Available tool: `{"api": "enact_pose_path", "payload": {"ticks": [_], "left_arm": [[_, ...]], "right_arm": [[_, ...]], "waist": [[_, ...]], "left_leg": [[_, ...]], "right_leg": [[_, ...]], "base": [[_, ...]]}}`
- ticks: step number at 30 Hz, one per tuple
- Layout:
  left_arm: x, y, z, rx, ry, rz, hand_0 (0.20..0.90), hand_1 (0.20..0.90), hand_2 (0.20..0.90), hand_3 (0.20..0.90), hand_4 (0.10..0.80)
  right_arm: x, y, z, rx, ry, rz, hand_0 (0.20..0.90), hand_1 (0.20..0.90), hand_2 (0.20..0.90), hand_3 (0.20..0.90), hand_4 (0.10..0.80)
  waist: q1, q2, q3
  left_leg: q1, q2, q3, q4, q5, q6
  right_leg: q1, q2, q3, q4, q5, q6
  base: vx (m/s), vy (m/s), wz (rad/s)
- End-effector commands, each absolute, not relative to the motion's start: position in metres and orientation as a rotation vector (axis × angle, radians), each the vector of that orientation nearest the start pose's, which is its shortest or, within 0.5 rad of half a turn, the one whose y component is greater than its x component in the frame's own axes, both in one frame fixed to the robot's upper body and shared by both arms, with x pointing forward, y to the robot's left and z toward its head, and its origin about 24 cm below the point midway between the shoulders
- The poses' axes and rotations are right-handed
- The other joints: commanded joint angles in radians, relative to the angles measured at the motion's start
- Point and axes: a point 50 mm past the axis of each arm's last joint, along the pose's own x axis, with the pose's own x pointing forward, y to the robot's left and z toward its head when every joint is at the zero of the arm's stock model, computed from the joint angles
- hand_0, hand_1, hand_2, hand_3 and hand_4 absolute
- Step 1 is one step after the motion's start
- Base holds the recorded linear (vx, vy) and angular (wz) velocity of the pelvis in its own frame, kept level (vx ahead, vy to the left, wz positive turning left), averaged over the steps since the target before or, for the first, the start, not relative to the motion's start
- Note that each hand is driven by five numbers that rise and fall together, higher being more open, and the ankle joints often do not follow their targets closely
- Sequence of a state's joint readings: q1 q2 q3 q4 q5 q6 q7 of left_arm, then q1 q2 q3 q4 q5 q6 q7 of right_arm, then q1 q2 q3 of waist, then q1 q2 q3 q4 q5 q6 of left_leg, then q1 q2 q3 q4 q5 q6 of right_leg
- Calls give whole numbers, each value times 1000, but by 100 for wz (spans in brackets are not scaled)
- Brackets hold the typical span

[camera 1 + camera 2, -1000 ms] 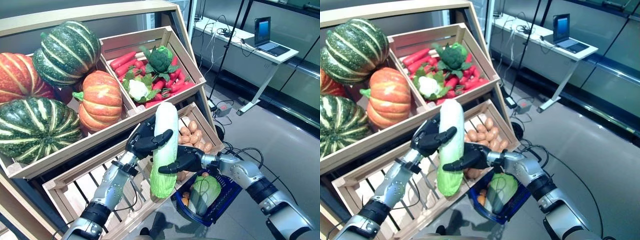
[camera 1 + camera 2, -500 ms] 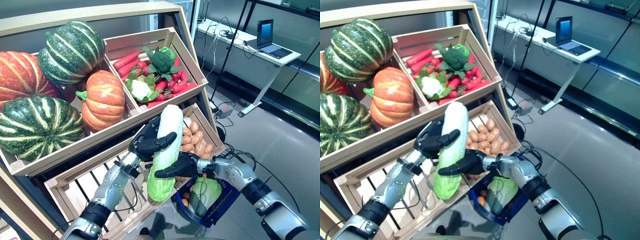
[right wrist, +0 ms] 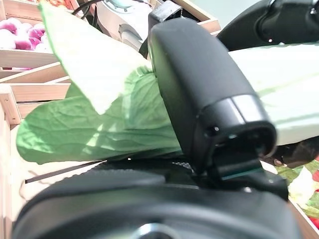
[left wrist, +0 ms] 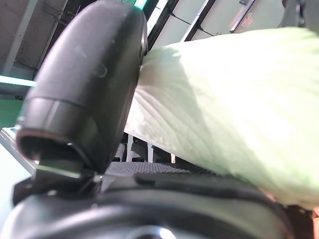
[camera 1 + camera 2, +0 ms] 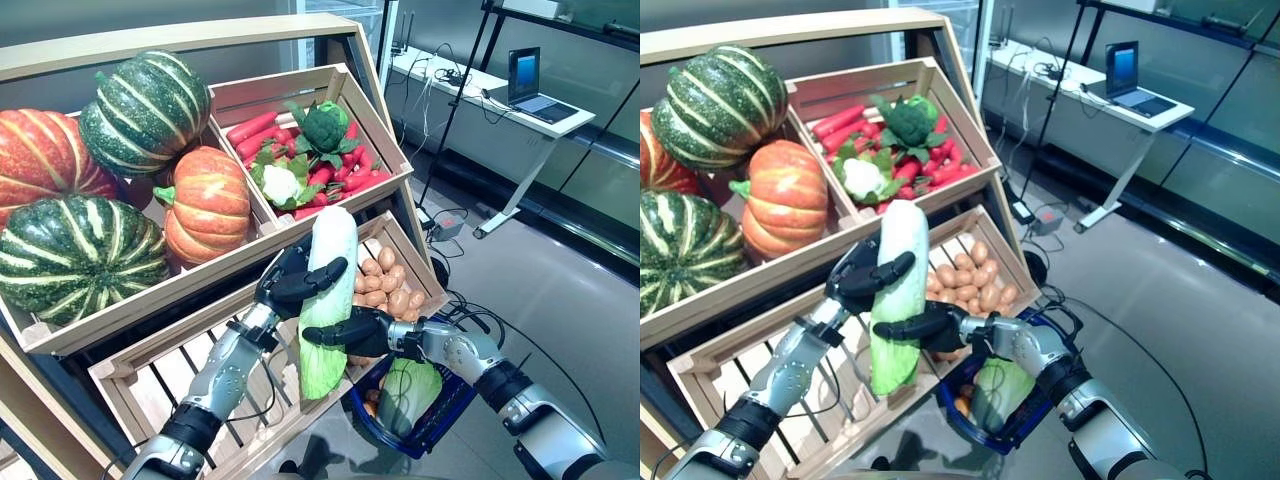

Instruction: Put vegetables into the basket

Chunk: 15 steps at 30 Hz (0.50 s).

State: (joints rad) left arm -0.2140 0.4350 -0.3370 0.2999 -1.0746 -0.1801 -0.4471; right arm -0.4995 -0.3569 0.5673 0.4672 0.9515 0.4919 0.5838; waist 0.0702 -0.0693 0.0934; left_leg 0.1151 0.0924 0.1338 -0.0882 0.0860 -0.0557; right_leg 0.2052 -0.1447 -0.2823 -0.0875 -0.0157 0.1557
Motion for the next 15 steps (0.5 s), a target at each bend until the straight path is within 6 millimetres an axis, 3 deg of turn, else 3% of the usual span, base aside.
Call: {"api": "enact_pose_path", "payload": {"ticks": [1, 6, 7, 8, 10, 15], "left_arm": [[297, 114, 110, -624, -318, -819, 300, 300, 300, 300, 400], [298, 118, 112, -582, -318, -810, 300, 300, 300, 300, 400], [299, 119, 112, -575, -313, -807, 387, 387, 387, 387, 458], [300, 121, 111, -561, -298, -793, 900, 900, 900, 900, 800], [300, 123, 111, -552, -293, -784, 900, 900, 900, 900, 800], [300, 154, 100, -447, -255, -671, 900, 900, 900, 900, 800]], "right_arm": [[312, -75, 50, 625, 466, 963, 300, 300, 300, 300, 400], [313, -84, 44, 579, 477, 925, 300, 300, 300, 300, 400], [313, -85, 43, 570, 477, 919, 300, 300, 300, 300, 400], [314, -90, 42, 546, 476, 900, 300, 300, 300, 300, 400], [314, -93, 41, 534, 475, 886, 300, 300, 300, 300, 400], [309, -132, 22, 540, 498, 730, 300, 300, 300, 300, 400]], "waist": [[20, 17, -58], [19, 18, -57], [18, 18, -56], [17, 18, -55], [16, 19, -55], [10, 23, -57]], "left_leg": [[12, 55, -17, 1, -60, -55], [14, 55, -16, 1, -58, -55], [14, 55, -15, 1, -58, -55], [15, 55, -15, 1, -58, -56], [14, 55, -15, 1, -57, -56], [14, 59, -9, 1, -55, -57]], "right_leg": [[-36, -68, 8, 0, 89, -8], [-35, -69, 9, 0, 91, -8], [-35, -69, 10, 0, 91, -8], [-35, -69, 10, 0, 92, -7], [-36, -69, 10, 0, 92, -7], [-39, -67, 12, 0, 93, -4]], "base": [[0, 0, 0], [0, 0, 0], [0, 0, 0], [0, 0, 0], [0, 0, 0], [0, 0, 0]]}}
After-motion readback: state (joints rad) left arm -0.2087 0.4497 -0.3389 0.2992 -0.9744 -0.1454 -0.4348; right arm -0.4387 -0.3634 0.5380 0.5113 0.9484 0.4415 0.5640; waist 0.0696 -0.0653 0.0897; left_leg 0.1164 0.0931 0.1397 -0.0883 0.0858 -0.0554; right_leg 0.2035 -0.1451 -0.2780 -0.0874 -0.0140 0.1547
